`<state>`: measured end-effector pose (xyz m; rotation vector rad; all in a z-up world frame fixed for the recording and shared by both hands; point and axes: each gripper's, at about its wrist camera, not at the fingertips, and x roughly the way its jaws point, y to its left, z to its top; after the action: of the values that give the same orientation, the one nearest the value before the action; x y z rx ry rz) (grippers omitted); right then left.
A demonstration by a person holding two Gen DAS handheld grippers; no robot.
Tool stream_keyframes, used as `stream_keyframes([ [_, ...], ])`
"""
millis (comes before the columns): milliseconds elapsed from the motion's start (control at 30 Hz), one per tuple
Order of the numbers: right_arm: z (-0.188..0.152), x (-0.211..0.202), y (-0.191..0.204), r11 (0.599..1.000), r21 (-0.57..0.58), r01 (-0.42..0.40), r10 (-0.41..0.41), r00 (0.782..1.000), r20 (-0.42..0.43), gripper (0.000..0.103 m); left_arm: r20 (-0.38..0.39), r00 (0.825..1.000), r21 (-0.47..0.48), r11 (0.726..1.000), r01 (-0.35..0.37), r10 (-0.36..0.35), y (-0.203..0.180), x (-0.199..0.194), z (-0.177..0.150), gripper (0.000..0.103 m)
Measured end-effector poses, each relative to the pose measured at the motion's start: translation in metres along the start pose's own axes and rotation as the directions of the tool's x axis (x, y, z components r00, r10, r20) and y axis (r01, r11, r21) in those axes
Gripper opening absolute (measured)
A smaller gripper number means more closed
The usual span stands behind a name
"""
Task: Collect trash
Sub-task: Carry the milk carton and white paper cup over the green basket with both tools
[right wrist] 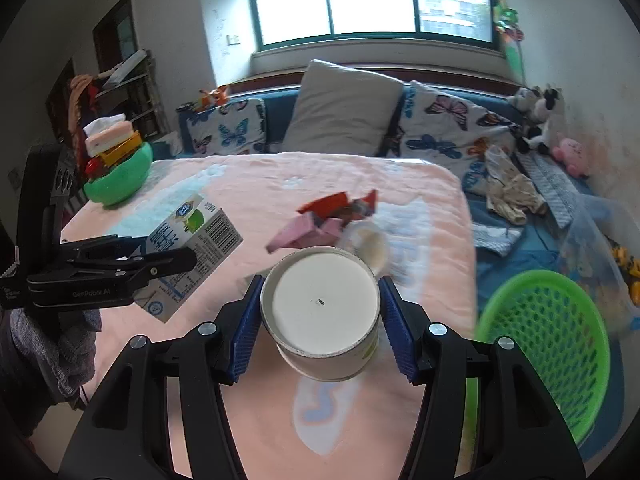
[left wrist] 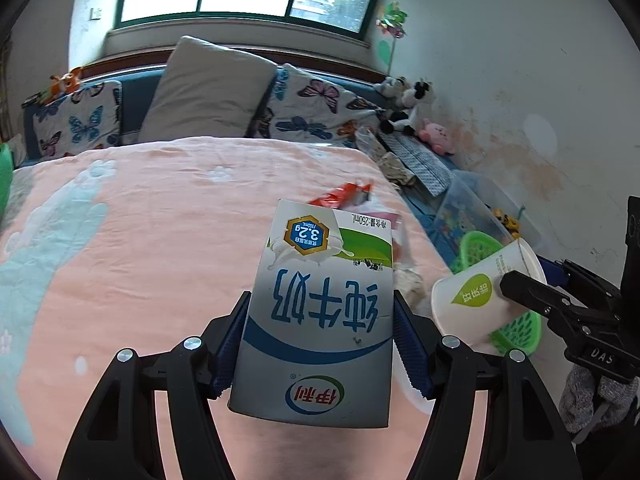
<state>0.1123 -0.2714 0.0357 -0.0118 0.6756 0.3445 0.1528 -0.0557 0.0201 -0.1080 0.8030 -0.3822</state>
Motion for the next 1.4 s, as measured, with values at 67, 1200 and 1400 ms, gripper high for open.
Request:
stream_keyframes([
  [67,-0.007,-0.010,-0.014,0.999,0.020,0.030,-0.030,1.000,0.006,0.057,-0.007,1.000,0.016,1.000,0.018,-0.018,-0.014,0.004,-0.001,0.064],
  [1200,-0.098,-0.049,-0.200,0.870,0.321,0.374,-0.357,0.927,-0.113,0.062,-0.148,0.969,0.200,0.954,0.223,-0.196,-0.180,0.094,0.017,0.064],
  [1400,-0.104,-0.066,-0.197,0.867,0.326,0.376,-0.368,0.926,-0.089,0.063,-0.174,0.961,0.227,0.941,0.250,-0.213,-0.203,0.109,0.016,0.065],
])
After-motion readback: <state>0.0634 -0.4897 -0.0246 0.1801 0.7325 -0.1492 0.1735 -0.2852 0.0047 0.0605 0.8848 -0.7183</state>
